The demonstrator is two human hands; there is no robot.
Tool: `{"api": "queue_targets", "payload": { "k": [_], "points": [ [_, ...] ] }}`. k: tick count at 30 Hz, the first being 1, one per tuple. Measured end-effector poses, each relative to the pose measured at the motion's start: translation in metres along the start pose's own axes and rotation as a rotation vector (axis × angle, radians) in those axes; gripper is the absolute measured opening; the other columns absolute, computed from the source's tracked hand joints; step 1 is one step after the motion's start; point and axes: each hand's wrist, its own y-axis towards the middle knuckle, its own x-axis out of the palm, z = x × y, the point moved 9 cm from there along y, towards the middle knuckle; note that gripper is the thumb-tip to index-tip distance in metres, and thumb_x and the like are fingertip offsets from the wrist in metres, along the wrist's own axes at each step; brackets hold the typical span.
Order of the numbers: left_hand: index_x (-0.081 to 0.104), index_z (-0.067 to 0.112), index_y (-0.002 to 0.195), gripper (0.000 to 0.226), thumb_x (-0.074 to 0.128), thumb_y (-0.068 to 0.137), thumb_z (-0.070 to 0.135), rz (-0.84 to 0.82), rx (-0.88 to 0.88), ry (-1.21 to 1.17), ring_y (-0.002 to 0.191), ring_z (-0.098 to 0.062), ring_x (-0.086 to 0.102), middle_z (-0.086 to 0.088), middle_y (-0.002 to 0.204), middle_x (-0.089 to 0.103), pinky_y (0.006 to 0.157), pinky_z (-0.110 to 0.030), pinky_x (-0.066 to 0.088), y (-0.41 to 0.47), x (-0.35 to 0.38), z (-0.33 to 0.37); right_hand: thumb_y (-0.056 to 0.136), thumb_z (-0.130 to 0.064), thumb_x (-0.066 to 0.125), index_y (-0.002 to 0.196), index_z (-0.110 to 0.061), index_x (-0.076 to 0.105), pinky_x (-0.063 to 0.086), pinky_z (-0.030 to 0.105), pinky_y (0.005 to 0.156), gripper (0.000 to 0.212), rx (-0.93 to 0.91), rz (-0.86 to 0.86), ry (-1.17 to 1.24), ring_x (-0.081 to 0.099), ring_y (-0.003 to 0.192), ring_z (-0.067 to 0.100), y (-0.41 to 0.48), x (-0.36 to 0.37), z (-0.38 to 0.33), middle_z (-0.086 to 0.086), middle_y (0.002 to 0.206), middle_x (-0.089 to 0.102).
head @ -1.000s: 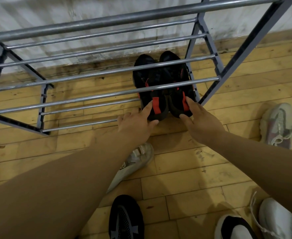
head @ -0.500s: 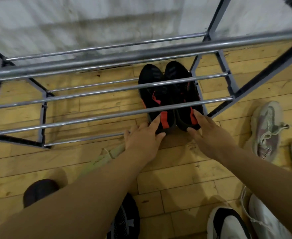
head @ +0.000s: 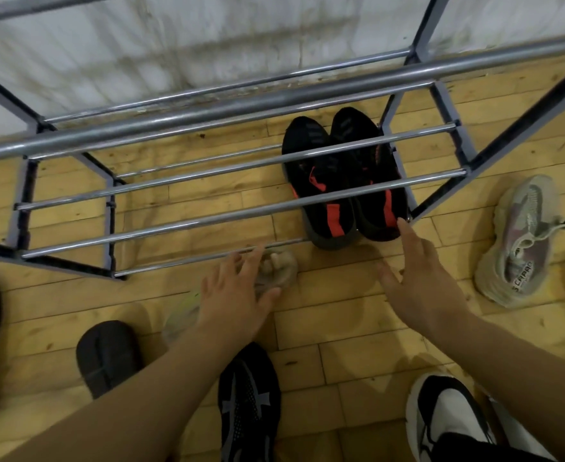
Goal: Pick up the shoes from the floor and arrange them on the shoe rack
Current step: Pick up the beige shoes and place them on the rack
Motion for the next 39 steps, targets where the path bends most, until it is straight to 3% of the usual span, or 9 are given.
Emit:
{"api": "queue_targets", "payload": {
  "k": [4, 10, 15, 22, 26, 30, 34, 36, 39],
  "points": [
    [-0.009, 0.050, 0.159, 0.092, 0.050, 0.091, 0.071, -0.117, -0.061, 0.180, 0.151, -0.037, 0.017, -0.009, 0.167, 0.012, 0.123, -0.055, 0.021, -0.013, 0.018, -0.040, 0.094, -0.035, 0.060, 0.155, -0.030, 0.017, 0.049, 0.039, 0.071, 0.074, -0.064, -0.025, -0.055, 0.060, 0.102, 0.029, -0.026, 0.023, -0.006, 0.005, 0.139, 0.039],
    [-0.006, 0.054, 0.158, 0.092, 0.060, 0.094, 0.056, -0.143, -0.005, 0.240, 0.143, -0.037, 0.026, -0.004, 0.163, 0.020, 0.117, -0.055, 0.032, -0.007, 0.018, -0.039, 0.095, -0.051, 0.059, 0.155, -0.050, 0.009, 0.052, 0.037, 0.086, 0.077, -0.063, -0.359, -0.008, 0.064, 0.090, 0.004, -0.043, 0.062, -0.014, -0.007, 0.157, 0.027],
    [0.005, 0.055, 0.158, 0.085, 0.059, 0.092, 0.059, -0.215, 0.275, 0.149, 0.138, -0.030, 0.031, 0.003, 0.160, 0.030, 0.117, -0.047, 0.033, -0.026, 0.023, 0.033, 0.097, -0.058, 0.054, 0.155, -0.054, 0.016, 0.043, 0.029, 0.096, 0.069, -0.025, -0.402, 0.227, 0.056, 0.120, 0.012, -0.040, 0.048, -0.021, -0.013, 0.159, 0.034],
    [0.011, 0.060, 0.155, 0.073, 0.052, 0.095, 0.064, -0.257, 0.388, -0.046, 0.141, -0.032, 0.029, 0.003, 0.164, 0.028, 0.118, -0.050, 0.030, -0.037, 0.010, 0.152, 0.105, -0.039, 0.050, 0.152, -0.047, 0.038, 0.060, 0.036, 0.089, 0.049, 0.166, -0.122, 0.735, 0.059, 0.116, 0.007, -0.047, -0.040, 0.026, -0.020, 0.135, 0.054],
    [0.016, 0.057, 0.157, 0.068, 0.051, 0.098, 0.062, -0.268, 0.558, 0.032, 0.145, -0.030, 0.027, 0.001, 0.166, 0.025, 0.121, -0.045, 0.024, -0.050, -0.023, 0.232, 0.103, -0.036, 0.055, 0.146, -0.047, 0.048, 0.059, 0.037, 0.087, 0.045, 0.186, 0.137, 0.935, 0.067, 0.112, 0.012, -0.080, -0.097, 0.064, -0.022, 0.129, 0.062],
    [0.022, 0.056, 0.157, 0.069, 0.056, 0.097, 0.062, -0.285, 0.755, 0.164, 0.138, -0.027, 0.037, 0.005, 0.155, 0.038, 0.114, -0.048, 0.036, -0.071, -0.071, 0.321, 0.103, -0.033, 0.056, 0.146, -0.039, 0.052, 0.058, 0.037, 0.090, 0.044, 0.181, 0.378, 1.117, 0.070, 0.109, 0.008, -0.128, -0.155, 0.093, -0.018, 0.123, 0.071],
    [0.023, 0.055, 0.157, 0.072, 0.058, 0.095, 0.062, -0.367, 0.897, 0.383, 0.137, -0.022, 0.042, 0.008, 0.151, 0.043, 0.111, -0.043, 0.040, -0.104, -0.101, 0.392, 0.091, -0.056, 0.058, 0.141, -0.045, 0.056, 0.057, 0.033, 0.088, 0.051, 0.165, 0.423, 1.017, 0.071, 0.104, 0.004, -0.175, -0.195, 0.120, -0.018, 0.121, 0.071],
    [0.021, 0.055, 0.157, 0.073, 0.056, 0.094, 0.066, -0.377, 0.933, 0.536, 0.139, -0.023, 0.041, 0.007, 0.154, 0.041, 0.112, -0.044, 0.039, -0.121, -0.108, 0.419, 0.096, -0.053, 0.055, 0.138, -0.049, 0.057, 0.057, 0.026, 0.083, 0.042, 0.157, 0.388, 0.911, 0.070, 0.099, 0.000, -0.197, -0.207, 0.133, -0.025, 0.116, 0.071],
    [0.018, 0.053, 0.159, 0.074, 0.053, 0.095, 0.068, -0.366, 0.973, 0.720, 0.140, -0.023, 0.043, 0.007, 0.158, 0.038, 0.110, -0.043, 0.041, -0.151, -0.097, 0.454, 0.101, -0.048, 0.053, 0.139, -0.048, 0.056, 0.057, 0.035, 0.089, 0.039, 0.159, 0.358, 0.839, 0.071, 0.100, 0.004, -0.226, -0.214, 0.157, -0.028, 0.118, 0.069]
  ]
}}
